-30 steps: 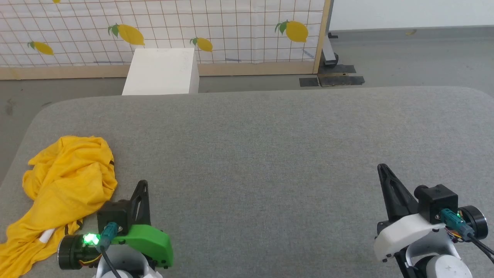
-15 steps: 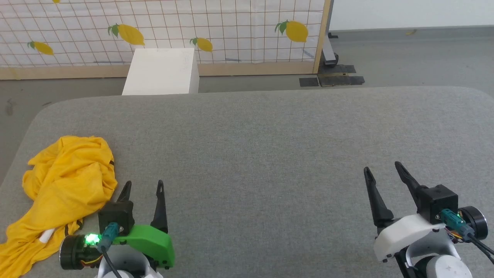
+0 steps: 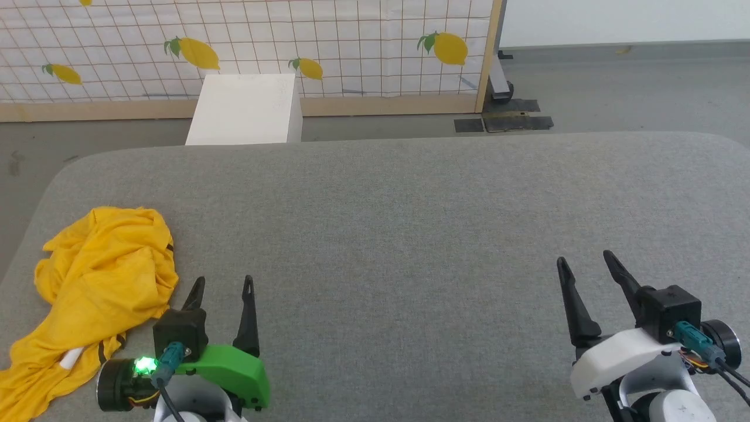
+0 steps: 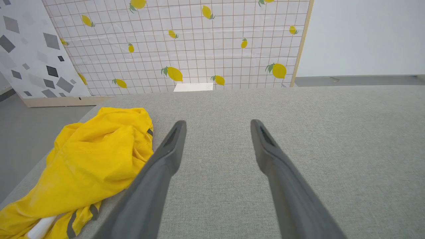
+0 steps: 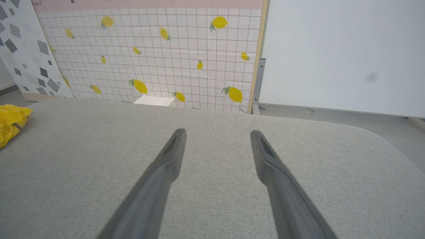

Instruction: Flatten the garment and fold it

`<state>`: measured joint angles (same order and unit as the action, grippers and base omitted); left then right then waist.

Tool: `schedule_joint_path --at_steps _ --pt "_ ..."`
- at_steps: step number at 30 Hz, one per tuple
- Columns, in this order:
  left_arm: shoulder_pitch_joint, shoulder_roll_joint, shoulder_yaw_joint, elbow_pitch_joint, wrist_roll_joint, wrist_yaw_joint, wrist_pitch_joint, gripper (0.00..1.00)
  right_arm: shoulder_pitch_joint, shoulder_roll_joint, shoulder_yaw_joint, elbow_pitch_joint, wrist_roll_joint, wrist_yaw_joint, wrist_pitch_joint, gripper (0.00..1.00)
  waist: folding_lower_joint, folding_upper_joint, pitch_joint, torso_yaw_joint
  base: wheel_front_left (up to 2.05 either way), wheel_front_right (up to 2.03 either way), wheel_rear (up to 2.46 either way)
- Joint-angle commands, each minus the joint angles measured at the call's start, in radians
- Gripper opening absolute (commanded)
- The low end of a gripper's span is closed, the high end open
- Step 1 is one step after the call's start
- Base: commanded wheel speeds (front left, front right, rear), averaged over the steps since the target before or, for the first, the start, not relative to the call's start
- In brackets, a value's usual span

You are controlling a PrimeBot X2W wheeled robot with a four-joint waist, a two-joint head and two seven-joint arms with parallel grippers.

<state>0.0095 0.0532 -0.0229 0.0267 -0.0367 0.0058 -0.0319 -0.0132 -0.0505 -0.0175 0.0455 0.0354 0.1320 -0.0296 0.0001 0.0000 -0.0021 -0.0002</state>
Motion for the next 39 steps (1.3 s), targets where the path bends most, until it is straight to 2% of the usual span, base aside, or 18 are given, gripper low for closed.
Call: schedule_joint_path --at_steps 1,15,39 --pt "0.001 0.000 -0.003 0.006 -0.012 0.009 -0.011 1.00 0.014 0.000 -0.004 0.009 0.010 0.000 -0.012 1.00 -0.0001 0.0000 -0.001 0.001 0.00 0.00 0.00" --pt "0.010 -0.001 0.007 0.014 -0.028 0.024 -0.039 1.00 0.014 0.000 -0.003 0.051 0.029 0.000 -0.041 1.00 -0.0001 0.0000 -0.008 0.060 0.00 0.00 0.00" --pt "0.037 -0.001 0.024 0.027 -0.057 0.042 -0.089 1.00 0.017 0.000 0.018 0.130 0.079 -0.001 -0.089 1.00 -0.0001 0.0000 -0.012 0.277 0.00 0.00 0.00"
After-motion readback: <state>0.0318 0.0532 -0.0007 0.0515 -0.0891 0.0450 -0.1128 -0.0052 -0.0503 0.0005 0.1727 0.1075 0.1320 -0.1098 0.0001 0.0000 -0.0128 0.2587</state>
